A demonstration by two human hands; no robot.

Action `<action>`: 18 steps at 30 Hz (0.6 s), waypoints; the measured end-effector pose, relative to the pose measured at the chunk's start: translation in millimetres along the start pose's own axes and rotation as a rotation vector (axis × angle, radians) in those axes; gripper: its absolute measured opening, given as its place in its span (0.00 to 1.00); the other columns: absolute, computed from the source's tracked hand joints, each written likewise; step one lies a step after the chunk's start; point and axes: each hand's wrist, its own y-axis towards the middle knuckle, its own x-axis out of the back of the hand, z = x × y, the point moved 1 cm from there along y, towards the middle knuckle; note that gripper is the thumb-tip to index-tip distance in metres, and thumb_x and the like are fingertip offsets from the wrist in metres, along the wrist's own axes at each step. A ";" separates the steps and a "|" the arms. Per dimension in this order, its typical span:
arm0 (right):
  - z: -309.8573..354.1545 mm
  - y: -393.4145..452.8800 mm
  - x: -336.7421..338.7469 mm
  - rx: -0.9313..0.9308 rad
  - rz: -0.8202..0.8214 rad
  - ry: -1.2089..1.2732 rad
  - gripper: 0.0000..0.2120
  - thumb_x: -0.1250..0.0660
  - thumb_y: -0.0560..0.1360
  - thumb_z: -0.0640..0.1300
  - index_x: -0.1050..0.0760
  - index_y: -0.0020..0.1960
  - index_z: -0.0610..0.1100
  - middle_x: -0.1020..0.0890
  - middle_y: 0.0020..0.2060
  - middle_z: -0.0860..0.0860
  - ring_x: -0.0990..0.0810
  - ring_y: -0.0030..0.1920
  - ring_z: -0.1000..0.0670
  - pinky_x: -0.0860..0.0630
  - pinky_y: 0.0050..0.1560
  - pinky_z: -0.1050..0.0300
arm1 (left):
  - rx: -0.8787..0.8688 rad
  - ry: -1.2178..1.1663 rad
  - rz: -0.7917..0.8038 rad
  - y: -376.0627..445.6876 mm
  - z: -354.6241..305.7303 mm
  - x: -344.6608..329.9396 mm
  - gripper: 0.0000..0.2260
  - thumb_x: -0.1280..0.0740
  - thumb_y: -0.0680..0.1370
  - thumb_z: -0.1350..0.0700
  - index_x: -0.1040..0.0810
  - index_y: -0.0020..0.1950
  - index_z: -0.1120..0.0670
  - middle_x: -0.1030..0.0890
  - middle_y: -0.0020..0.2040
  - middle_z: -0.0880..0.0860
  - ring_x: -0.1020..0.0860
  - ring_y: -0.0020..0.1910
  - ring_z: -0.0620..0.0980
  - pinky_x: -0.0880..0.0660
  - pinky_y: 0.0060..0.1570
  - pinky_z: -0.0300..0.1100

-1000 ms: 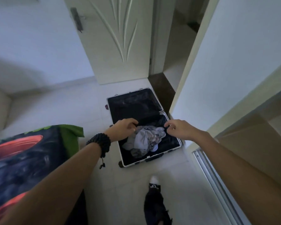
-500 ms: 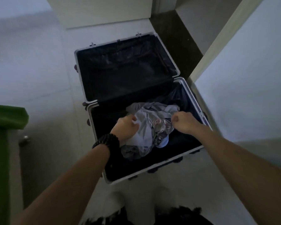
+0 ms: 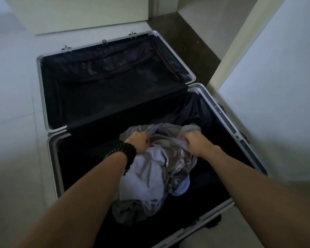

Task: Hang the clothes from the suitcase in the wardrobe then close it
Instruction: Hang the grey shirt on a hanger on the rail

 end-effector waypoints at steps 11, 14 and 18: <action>43.4 -278.8 344.6 0.092 -0.241 0.325 0.07 0.34 0.78 0.45 0.19 0.52 0.44 0.20 0.46 0.49 0.25 0.45 0.53 0.34 0.48 0.61 | -0.078 -0.351 -0.180 -249.2 -111.3 341.8 0.05 0.30 0.75 0.55 0.16 0.40 0.48 0.17 0.38 0.43 0.20 0.39 0.40 0.27 0.41 0.32; 53.1 -375.5 458.1 0.040 -0.243 0.348 0.02 0.32 0.77 0.49 0.23 0.45 0.53 0.20 0.41 0.53 0.22 0.43 0.53 0.31 0.45 0.60 | -0.135 -0.477 -0.251 -326.6 -182.0 446.1 0.14 0.28 0.74 0.45 0.16 0.35 0.54 0.17 0.31 0.48 0.20 0.32 0.42 0.23 0.35 0.34; 69.7 -486.4 584.6 0.019 -0.360 0.301 0.03 0.35 0.77 0.44 0.23 0.48 0.46 0.19 0.40 0.48 0.21 0.41 0.47 0.30 0.41 0.59 | -0.294 -0.280 -0.370 -401.4 -272.9 549.8 0.17 0.24 0.69 0.43 0.20 0.32 0.56 0.21 0.29 0.49 0.25 0.29 0.42 0.32 0.27 0.31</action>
